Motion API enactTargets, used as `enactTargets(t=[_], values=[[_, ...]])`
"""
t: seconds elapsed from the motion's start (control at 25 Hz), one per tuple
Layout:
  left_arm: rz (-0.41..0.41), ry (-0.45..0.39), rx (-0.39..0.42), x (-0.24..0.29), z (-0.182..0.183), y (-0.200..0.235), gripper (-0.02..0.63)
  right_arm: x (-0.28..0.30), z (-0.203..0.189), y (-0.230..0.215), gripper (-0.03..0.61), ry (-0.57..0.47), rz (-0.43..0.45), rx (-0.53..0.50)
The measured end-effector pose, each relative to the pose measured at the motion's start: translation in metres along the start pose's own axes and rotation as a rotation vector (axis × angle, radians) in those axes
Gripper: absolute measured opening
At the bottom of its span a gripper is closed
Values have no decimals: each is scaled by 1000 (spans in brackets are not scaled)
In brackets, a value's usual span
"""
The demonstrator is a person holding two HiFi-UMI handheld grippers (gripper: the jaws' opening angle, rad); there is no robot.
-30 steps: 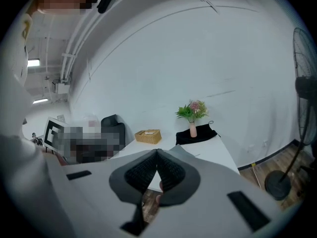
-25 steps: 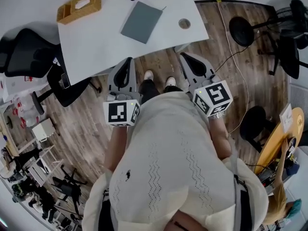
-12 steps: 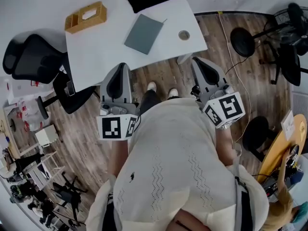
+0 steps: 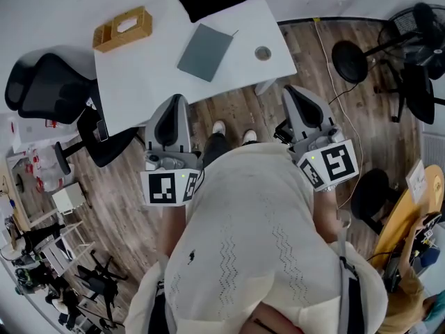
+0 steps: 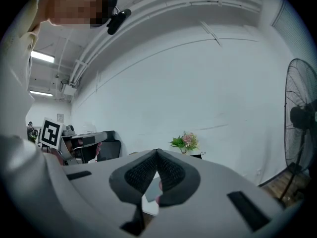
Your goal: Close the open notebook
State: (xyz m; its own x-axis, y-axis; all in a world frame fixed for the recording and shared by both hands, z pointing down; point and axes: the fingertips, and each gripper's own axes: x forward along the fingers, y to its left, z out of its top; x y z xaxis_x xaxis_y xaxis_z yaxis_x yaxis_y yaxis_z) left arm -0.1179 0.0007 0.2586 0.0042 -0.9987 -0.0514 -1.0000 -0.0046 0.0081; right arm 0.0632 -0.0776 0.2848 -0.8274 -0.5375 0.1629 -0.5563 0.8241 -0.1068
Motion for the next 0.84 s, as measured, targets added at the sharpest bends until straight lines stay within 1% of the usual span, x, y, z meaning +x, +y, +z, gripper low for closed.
enactTargets(t=[0.36, 0.84], values=[[20, 13, -2, -2, -4, -3, 12, -1, -3, -1, 0, 6, 27, -6], [19, 23, -5, 0, -8, -11, 12, -1, -11, 4, 0, 24, 57, 5]])
